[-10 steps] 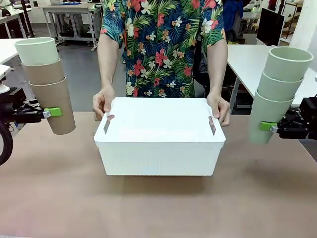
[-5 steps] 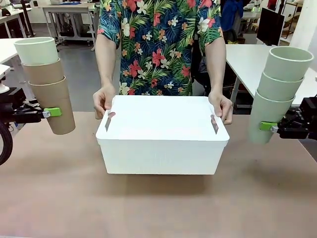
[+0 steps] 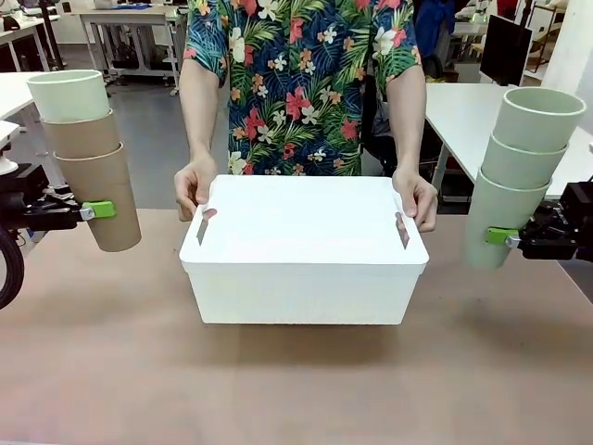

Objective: Stack the cups and store them in the basket.
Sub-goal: Place the stack of Reusable plastic cups into the Pantry Basket.

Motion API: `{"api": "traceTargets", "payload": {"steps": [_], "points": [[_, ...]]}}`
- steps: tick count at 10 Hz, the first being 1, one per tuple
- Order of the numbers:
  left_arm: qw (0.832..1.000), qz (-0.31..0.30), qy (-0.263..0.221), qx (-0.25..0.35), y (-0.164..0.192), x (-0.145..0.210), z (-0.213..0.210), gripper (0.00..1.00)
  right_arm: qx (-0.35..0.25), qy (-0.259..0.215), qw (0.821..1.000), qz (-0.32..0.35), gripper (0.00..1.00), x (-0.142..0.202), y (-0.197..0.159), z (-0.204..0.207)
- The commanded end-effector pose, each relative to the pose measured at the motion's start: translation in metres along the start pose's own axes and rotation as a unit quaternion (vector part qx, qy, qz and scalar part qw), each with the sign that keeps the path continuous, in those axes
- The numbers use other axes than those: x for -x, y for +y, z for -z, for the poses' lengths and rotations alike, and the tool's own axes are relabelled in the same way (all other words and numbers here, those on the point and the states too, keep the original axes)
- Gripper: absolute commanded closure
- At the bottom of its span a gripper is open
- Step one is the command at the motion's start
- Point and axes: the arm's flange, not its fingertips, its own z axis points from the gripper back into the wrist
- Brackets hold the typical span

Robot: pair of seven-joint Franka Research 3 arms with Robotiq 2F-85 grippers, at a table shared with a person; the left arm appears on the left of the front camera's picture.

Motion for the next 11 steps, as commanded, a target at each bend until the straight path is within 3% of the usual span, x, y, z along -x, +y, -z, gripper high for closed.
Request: {"api": "traceTargets", "payload": {"steps": [1, 11], "points": [[1.000, 0.006, -0.002, 0.002, -0.0012, -0.0049, 0.0006, 0.15, 0.001, 0.000, 1.000, -0.006, 0.15, -0.0029, 0.0001, -0.0004], [1.000, 0.006, -0.002, 0.002, -0.0012, -0.0049, 0.0006, 0.15, 0.001, 0.000, 1.000, -0.006, 0.15, -0.0029, 0.0001, -0.0004]]}}
